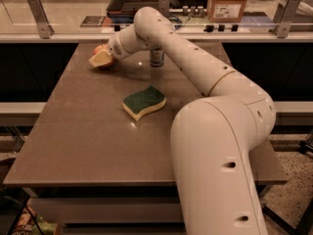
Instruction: Pick apple
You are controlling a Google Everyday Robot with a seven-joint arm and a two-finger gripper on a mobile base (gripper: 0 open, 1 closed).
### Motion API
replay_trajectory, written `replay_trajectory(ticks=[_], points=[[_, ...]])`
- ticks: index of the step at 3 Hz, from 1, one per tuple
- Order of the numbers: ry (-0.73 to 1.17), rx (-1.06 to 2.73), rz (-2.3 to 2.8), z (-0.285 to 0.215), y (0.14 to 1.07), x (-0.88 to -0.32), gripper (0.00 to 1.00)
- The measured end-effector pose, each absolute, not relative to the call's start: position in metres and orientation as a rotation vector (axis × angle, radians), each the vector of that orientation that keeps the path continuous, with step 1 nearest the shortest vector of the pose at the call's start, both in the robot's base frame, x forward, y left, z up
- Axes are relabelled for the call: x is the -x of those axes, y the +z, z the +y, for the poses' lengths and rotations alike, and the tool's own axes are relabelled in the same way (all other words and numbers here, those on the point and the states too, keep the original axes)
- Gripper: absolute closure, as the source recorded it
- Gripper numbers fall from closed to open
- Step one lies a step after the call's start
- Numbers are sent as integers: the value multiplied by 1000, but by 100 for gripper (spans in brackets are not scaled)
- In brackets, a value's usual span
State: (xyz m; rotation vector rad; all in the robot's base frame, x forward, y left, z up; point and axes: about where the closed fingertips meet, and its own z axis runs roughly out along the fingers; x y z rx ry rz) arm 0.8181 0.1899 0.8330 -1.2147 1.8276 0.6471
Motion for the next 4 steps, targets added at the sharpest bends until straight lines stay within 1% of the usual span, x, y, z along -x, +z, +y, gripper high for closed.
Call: replay_trajectory(ticks=[4], points=[[647,1215,1827,190,834,-818,100]])
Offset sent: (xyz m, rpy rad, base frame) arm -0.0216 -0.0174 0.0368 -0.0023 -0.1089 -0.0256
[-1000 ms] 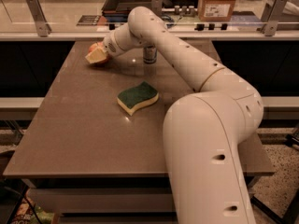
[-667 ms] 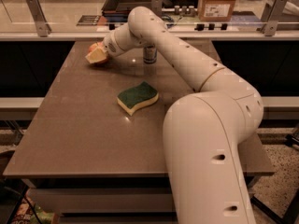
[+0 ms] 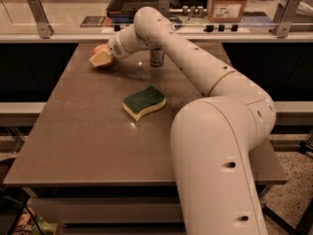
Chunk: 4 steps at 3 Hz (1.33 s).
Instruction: Pick apple
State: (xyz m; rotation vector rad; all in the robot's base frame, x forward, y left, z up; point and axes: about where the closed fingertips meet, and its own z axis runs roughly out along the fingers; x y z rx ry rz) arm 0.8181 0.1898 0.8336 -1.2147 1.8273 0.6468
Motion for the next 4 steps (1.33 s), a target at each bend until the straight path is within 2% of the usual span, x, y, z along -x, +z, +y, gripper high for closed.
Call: replay_trajectory(ticks=[4], points=[[647,1215,1827,190,834,-818,100]])
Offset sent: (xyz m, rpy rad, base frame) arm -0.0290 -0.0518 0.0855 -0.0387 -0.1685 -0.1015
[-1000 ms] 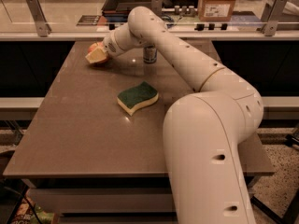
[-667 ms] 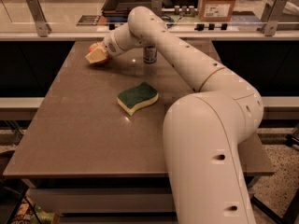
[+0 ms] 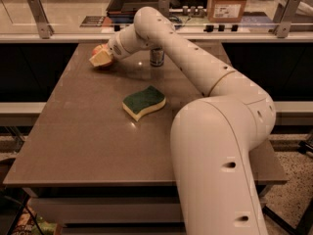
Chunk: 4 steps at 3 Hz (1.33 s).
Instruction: Pick apple
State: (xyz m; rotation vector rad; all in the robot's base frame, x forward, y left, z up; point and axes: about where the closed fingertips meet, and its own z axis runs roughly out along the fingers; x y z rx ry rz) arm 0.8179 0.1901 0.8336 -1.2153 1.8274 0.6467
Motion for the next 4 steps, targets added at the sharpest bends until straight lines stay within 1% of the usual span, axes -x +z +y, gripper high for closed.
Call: replay_trajectory(ticks=[4], points=[[647,1217,1828,191,834,-818,100]])
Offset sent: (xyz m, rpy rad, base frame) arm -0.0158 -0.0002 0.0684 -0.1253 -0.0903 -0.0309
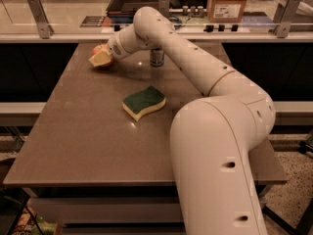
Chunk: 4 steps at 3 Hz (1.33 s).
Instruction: Pick apple
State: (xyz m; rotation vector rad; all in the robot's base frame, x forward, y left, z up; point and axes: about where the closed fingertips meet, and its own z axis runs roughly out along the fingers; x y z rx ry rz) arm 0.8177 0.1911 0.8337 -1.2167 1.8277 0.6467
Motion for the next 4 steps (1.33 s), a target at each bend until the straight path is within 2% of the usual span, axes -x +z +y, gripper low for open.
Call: replay_trajectory(ticks=[4], points=[[646,1217,1828,191,834,-818,100]])
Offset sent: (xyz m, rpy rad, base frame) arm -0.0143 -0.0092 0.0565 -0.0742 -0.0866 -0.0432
